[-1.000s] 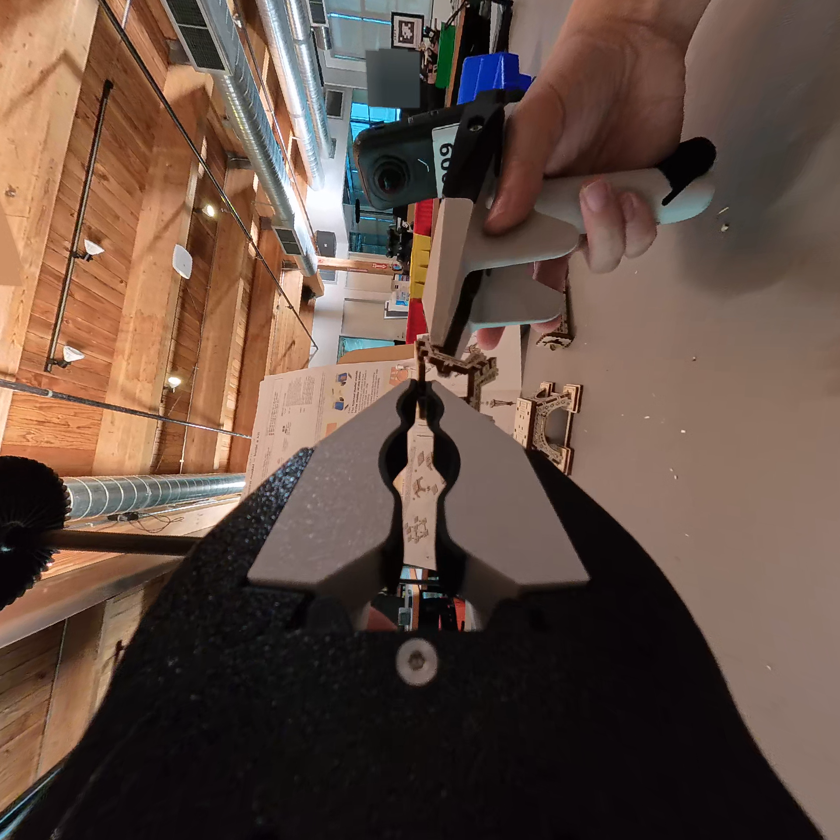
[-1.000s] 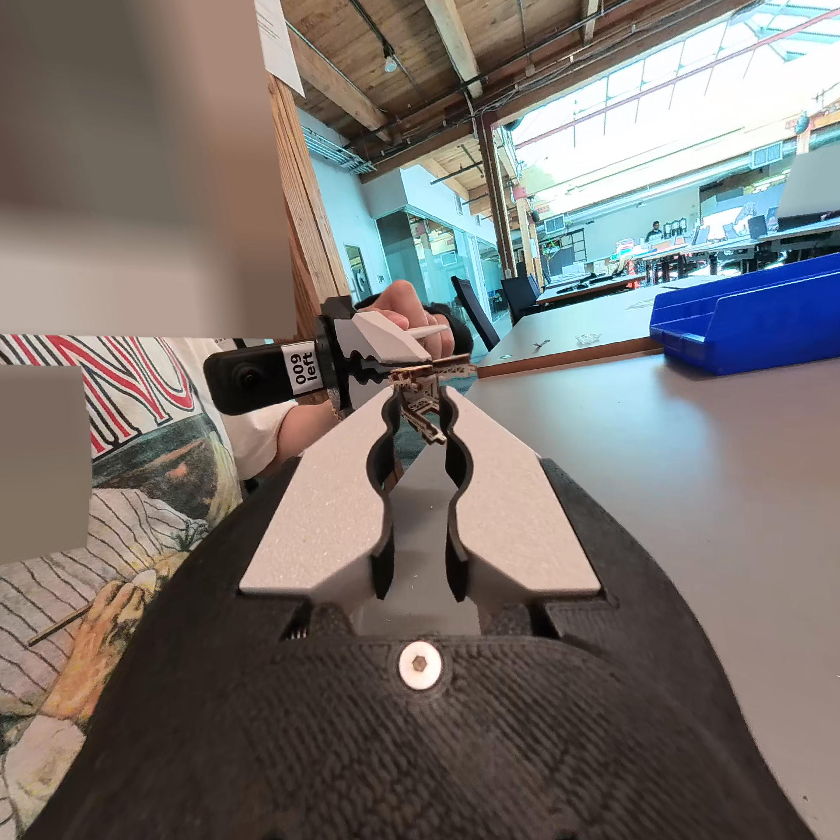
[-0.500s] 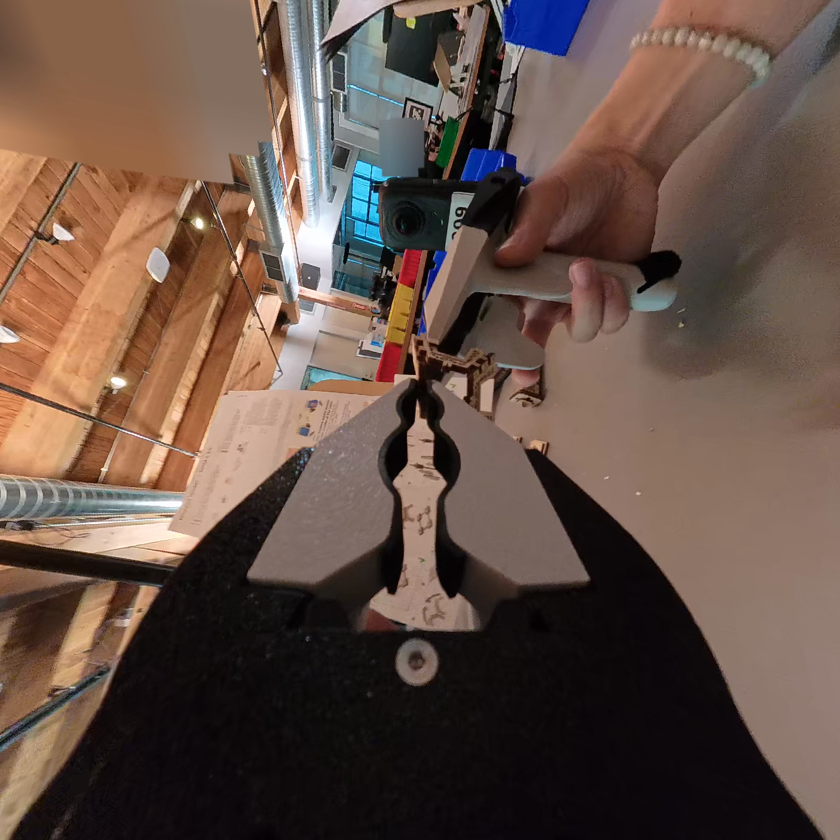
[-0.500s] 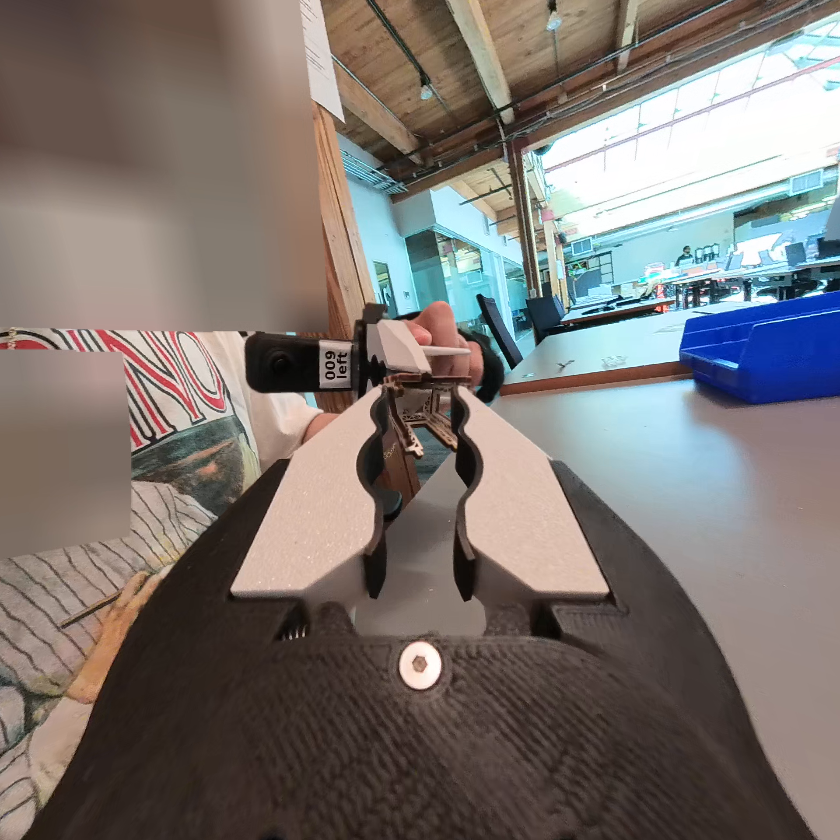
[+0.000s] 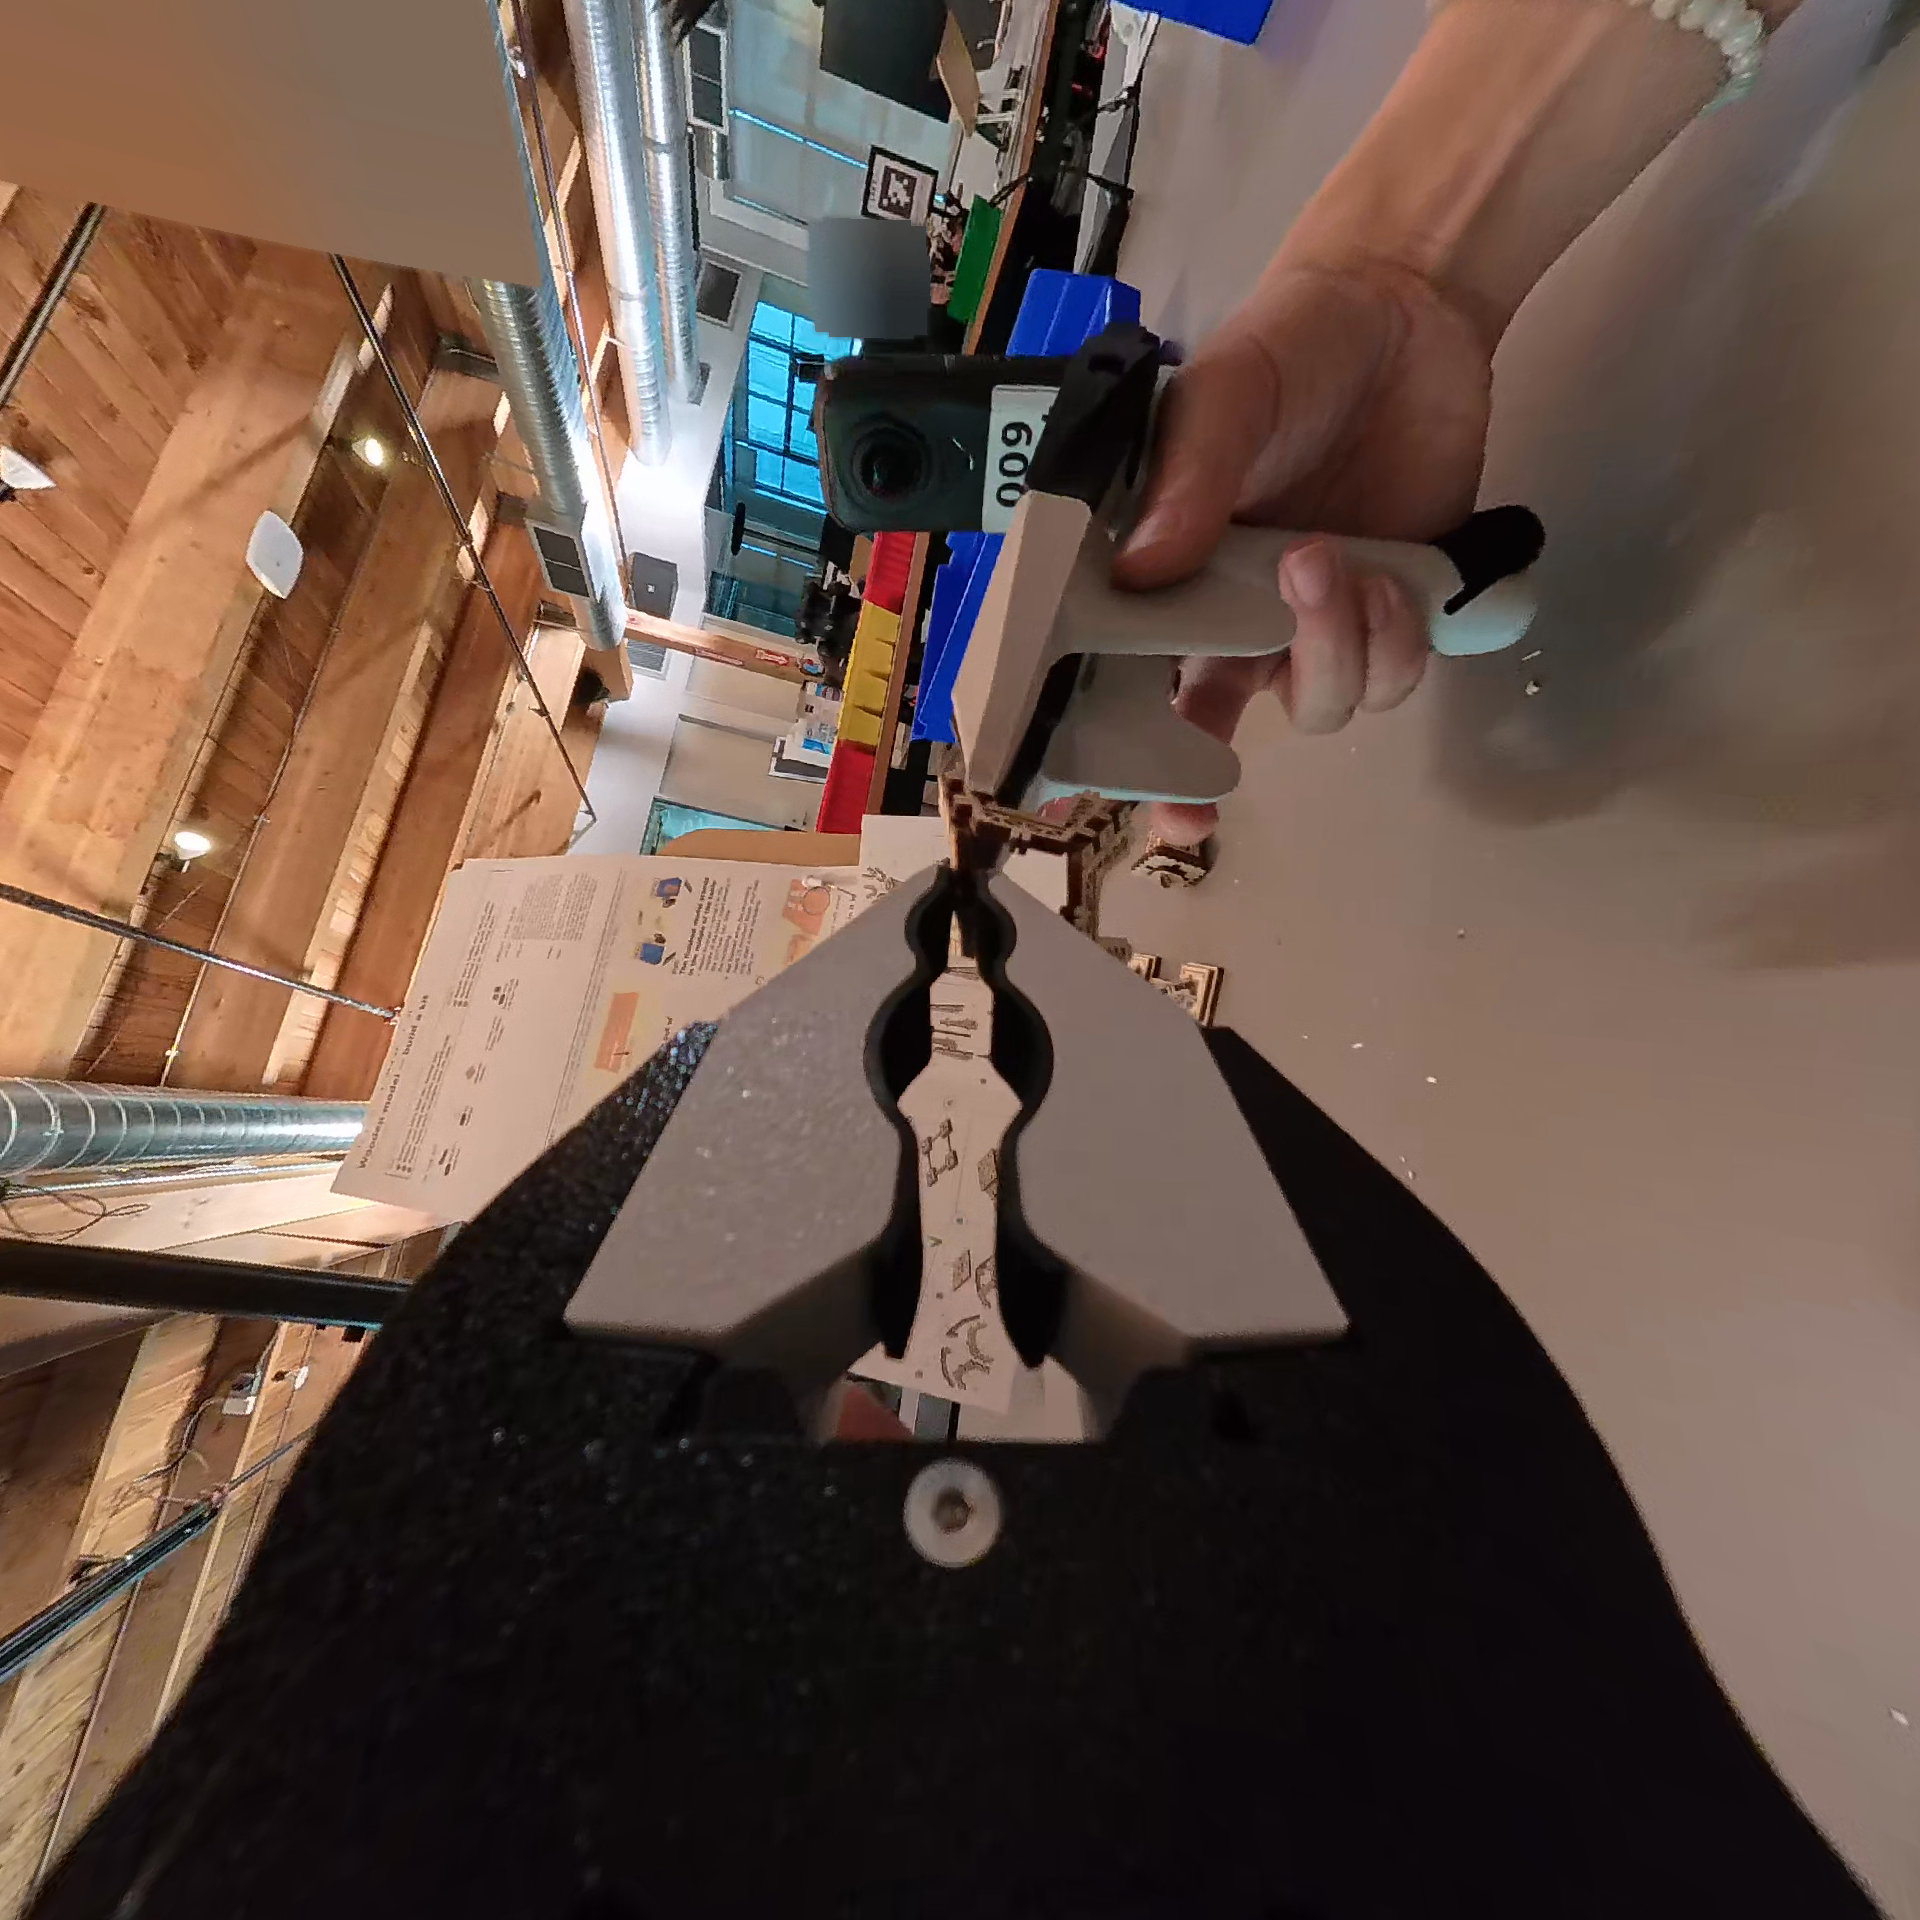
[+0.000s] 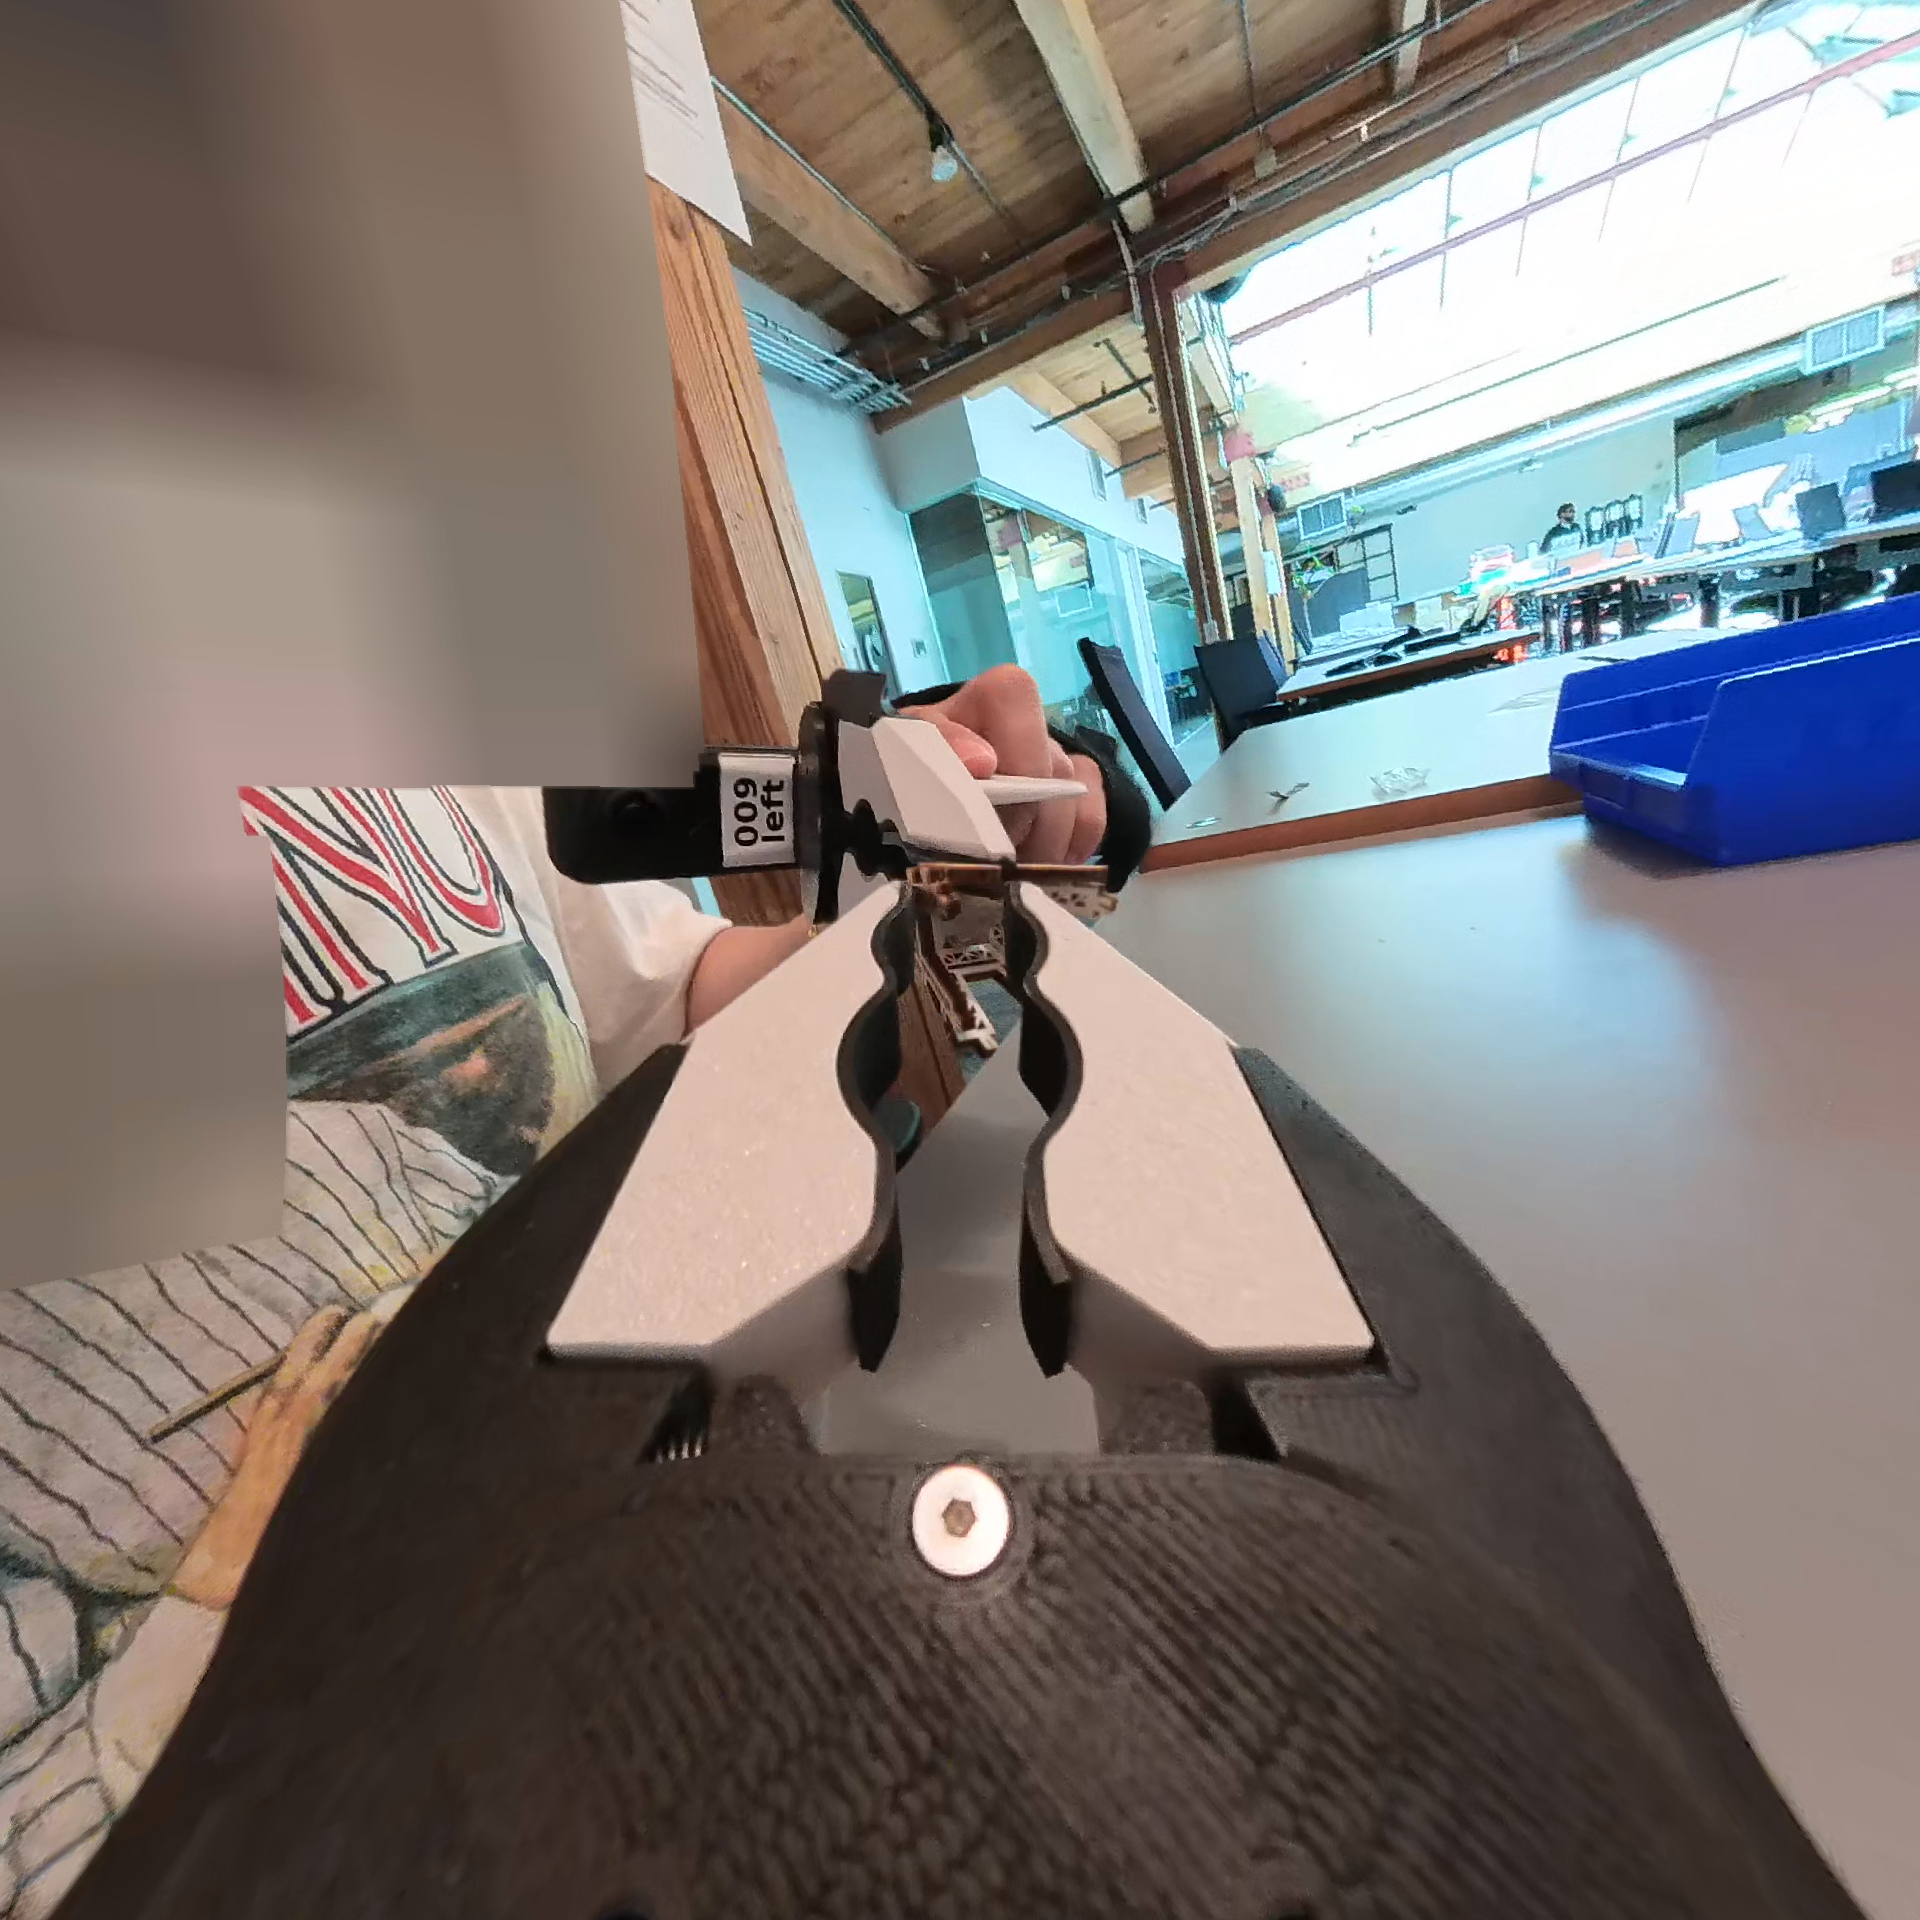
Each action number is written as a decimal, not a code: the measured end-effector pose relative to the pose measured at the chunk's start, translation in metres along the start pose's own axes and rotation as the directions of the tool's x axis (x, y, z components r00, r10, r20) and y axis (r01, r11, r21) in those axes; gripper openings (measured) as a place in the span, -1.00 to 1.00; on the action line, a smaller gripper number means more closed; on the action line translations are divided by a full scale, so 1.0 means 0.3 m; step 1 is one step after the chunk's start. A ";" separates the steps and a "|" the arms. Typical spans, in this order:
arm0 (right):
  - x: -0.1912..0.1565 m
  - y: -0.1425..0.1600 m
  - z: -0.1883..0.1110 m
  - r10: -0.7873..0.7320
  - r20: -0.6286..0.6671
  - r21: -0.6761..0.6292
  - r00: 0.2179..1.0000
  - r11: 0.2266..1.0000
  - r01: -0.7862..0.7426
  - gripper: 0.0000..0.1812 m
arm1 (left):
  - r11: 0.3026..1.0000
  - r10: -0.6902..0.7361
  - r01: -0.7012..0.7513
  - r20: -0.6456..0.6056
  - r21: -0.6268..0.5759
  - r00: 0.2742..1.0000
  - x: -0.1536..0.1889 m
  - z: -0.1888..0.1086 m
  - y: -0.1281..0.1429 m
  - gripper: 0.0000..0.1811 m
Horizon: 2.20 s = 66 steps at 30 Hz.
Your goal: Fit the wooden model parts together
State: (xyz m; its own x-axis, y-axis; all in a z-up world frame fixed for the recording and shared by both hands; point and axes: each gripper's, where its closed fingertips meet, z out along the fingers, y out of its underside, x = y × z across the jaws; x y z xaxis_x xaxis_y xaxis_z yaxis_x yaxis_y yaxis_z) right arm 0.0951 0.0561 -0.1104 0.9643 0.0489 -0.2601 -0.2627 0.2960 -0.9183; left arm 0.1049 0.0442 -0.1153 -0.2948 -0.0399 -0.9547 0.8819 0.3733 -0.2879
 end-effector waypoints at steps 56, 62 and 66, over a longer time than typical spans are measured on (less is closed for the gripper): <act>0.010 0.003 -0.005 -0.010 -0.026 -0.025 1.000 1.000 0.010 -0.82 | 0.991 0.122 -0.122 -0.001 -0.058 0.993 0.007 0.034 0.018 -0.99; 0.014 -0.001 -0.004 -0.007 -0.019 -0.012 1.000 1.000 0.007 -0.83 | 0.990 0.129 -0.127 0.022 -0.068 0.991 0.000 0.042 0.022 -0.98; 0.015 -0.014 -0.005 -0.012 -0.027 0.013 1.000 1.000 0.012 -0.84 | 0.994 0.090 -0.086 0.049 -0.071 0.995 -0.007 0.050 0.026 -0.96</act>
State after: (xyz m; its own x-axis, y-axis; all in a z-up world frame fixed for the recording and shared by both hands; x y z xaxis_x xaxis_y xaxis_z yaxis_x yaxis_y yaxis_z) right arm 0.1007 0.0536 -0.1082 0.9661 0.0192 -0.2574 -0.2506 0.3090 -0.9174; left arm 0.1180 0.0332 -0.1166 -0.1961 -0.0512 -0.9792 0.8757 0.4402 -0.1984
